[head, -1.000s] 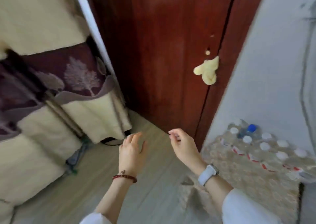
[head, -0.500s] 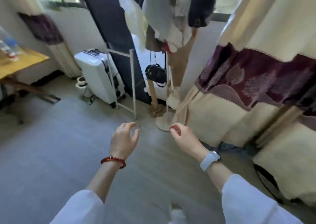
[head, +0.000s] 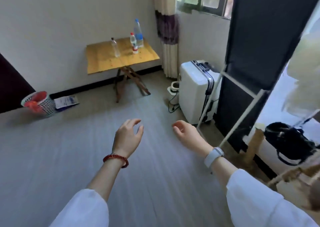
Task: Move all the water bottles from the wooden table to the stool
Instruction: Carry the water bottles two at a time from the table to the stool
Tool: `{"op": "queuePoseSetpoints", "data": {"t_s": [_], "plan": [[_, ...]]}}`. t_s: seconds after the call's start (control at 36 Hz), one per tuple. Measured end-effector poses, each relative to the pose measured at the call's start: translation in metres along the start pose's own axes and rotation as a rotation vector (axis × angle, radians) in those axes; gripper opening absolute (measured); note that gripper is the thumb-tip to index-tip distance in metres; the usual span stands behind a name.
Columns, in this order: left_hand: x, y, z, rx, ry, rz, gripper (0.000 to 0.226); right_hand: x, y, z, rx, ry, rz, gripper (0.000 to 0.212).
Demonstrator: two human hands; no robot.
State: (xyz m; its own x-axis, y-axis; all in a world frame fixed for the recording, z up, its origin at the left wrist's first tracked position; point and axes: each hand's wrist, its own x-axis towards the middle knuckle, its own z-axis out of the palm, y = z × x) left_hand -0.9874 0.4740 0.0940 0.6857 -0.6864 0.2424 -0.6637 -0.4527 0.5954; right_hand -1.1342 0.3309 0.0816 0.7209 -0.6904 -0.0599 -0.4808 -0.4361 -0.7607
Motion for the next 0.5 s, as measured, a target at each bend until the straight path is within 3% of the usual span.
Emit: {"op": "queuePoseSetpoints", "data": {"t_s": [0.25,0.5], "plan": [[0.175,-0.100,0.014,-0.042,0.107,-0.176,0.023,0.226,-0.033,0.059,-0.006,-0.151,-0.086,0.023],[0.436,-0.175,-0.007,-0.045,0.218,-0.161,0.022,0.481,-0.102,0.057,-0.033,-0.083,-0.124,0.022]]}}
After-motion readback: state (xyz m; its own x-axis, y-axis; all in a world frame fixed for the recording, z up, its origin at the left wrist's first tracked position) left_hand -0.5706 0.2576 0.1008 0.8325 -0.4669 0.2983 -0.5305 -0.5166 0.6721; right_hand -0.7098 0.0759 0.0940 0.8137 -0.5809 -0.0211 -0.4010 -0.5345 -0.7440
